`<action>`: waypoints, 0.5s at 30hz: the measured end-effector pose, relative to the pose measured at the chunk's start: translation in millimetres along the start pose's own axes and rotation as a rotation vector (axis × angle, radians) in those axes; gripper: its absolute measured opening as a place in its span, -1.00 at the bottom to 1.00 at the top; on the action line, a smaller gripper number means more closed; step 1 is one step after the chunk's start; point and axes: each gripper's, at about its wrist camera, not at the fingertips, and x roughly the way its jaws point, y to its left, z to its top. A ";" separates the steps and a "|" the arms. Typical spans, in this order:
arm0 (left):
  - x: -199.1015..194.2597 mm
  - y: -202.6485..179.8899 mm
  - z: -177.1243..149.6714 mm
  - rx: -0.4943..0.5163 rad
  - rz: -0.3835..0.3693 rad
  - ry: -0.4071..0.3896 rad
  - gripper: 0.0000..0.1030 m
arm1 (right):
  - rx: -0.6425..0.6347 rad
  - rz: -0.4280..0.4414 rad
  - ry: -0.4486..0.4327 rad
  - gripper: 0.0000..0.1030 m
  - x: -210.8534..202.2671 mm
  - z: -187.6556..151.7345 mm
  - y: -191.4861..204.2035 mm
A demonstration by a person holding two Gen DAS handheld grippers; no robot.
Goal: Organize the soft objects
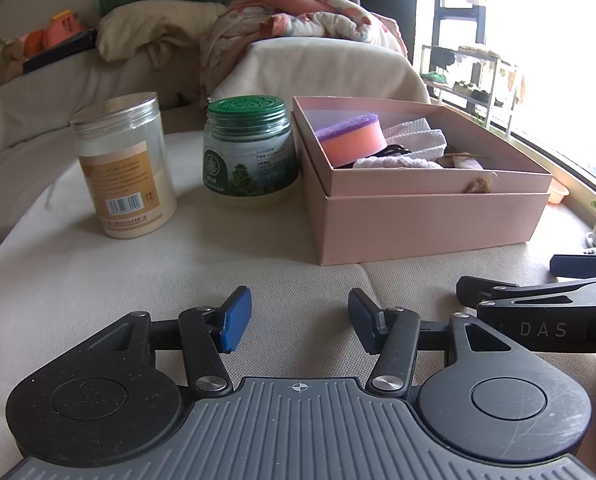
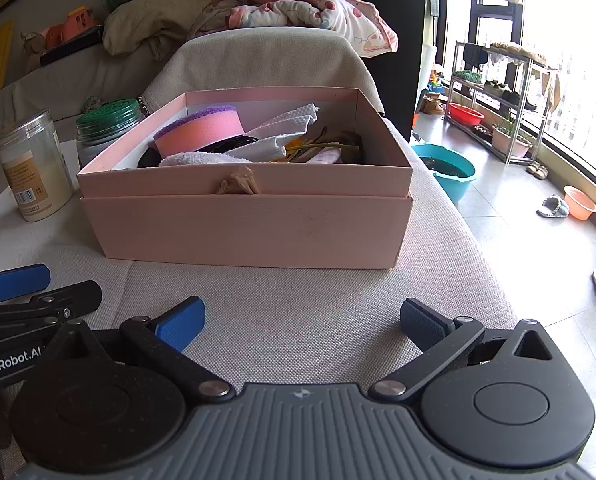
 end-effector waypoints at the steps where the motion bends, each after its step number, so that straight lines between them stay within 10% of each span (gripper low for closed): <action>1: 0.0 0.3 0.0 0.000 0.000 0.000 0.14 | 0.000 0.000 0.000 1.00 0.0 0.0 0.0; 15: 0.1 0.3 0.1 0.001 0.004 0.000 0.14 | -0.001 0.000 -0.001 1.00 0.2 -0.3 -0.1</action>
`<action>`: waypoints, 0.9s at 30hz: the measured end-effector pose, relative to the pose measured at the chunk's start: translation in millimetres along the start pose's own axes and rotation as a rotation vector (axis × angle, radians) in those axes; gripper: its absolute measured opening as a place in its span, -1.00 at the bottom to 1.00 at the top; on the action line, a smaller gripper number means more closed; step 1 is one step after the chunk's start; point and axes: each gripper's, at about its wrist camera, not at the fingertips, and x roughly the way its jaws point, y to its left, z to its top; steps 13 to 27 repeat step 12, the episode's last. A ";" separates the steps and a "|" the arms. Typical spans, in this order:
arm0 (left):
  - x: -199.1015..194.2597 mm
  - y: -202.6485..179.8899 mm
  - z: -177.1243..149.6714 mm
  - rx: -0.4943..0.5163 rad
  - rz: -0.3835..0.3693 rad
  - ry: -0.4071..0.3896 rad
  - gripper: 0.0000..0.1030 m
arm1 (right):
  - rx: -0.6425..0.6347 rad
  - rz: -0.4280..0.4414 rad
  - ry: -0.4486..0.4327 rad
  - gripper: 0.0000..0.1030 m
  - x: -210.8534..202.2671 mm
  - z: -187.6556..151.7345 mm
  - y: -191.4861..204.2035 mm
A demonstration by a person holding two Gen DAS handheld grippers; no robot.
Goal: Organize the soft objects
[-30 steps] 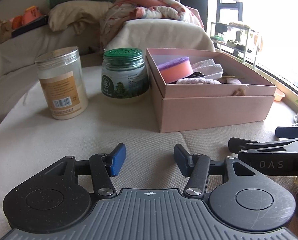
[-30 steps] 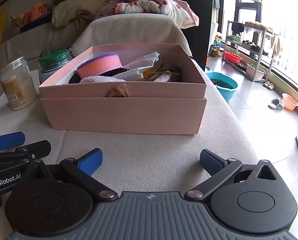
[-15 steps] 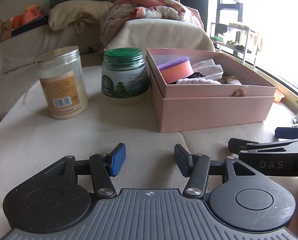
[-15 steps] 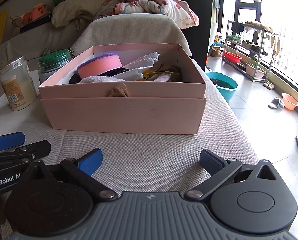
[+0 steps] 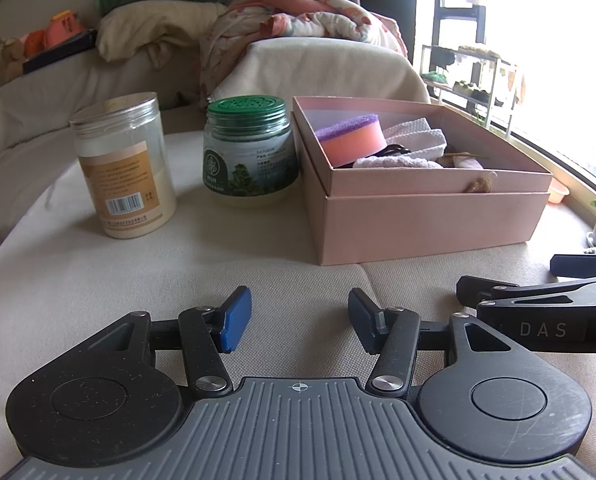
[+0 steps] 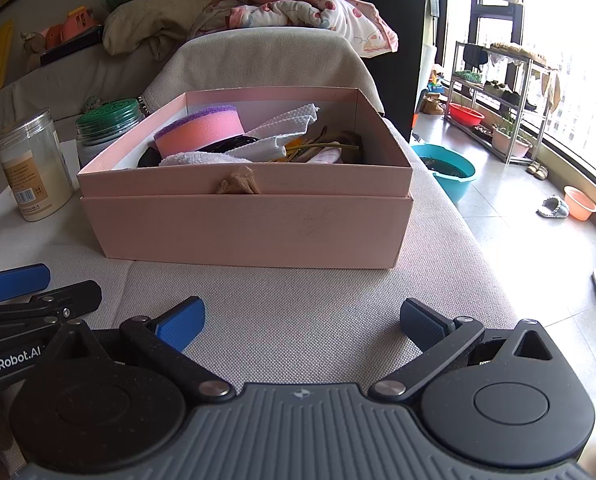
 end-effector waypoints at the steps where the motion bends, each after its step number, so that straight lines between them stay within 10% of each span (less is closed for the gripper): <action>1: 0.0 0.0 0.0 -0.002 0.001 0.000 0.14 | -0.001 0.000 0.000 1.00 0.0 0.0 -0.1; 27: -0.1 0.0 0.0 -0.002 0.003 0.000 0.14 | -0.002 0.002 0.000 1.00 1.1 0.1 -1.8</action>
